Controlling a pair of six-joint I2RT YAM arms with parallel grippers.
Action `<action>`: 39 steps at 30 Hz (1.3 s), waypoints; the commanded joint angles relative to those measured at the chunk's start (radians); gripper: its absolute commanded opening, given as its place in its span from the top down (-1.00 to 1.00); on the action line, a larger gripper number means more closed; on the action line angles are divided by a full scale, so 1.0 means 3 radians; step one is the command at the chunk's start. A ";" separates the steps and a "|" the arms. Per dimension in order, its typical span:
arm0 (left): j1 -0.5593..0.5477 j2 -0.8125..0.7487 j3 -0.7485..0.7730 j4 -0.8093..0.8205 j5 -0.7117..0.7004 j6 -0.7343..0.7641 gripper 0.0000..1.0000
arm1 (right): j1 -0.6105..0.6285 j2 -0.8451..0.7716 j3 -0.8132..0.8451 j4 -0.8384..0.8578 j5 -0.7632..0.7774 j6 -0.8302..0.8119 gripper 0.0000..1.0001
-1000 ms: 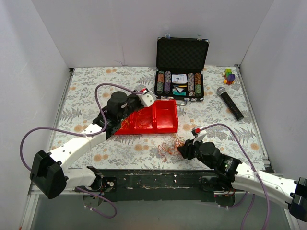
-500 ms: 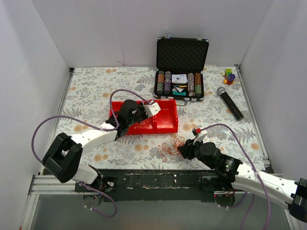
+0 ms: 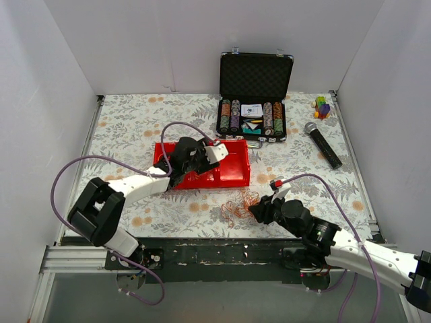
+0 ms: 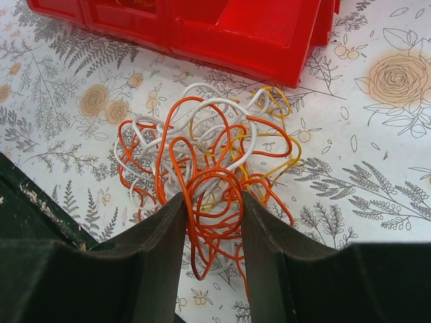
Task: Untangle the cables
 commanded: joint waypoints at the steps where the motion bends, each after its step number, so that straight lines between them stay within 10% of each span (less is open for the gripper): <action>1: 0.0023 -0.0261 0.0368 -0.0302 0.0151 -0.0052 -0.22 | 0.0004 -0.0006 0.0068 0.0147 -0.0032 -0.0043 0.11; 10: -0.0038 -0.0961 0.0481 -0.0783 0.1100 -0.0374 -0.60 | -0.0002 -0.0036 0.0032 0.0127 -0.0073 -0.0048 0.11; 27: -0.1025 -0.0446 0.0359 -0.1126 0.1680 0.0259 -0.48 | -0.0002 -0.0082 0.0155 -0.0021 -0.0073 -0.0094 0.33; 33: -0.1158 -0.0323 0.0328 -0.1060 0.1624 0.0699 -0.28 | -0.0002 -0.0077 0.0176 -0.0011 -0.0073 -0.0114 0.36; 39: -0.1256 -0.0160 0.0302 -0.1044 0.1614 0.0929 0.35 | -0.0002 -0.0026 0.0216 0.0030 -0.0022 -0.0145 0.38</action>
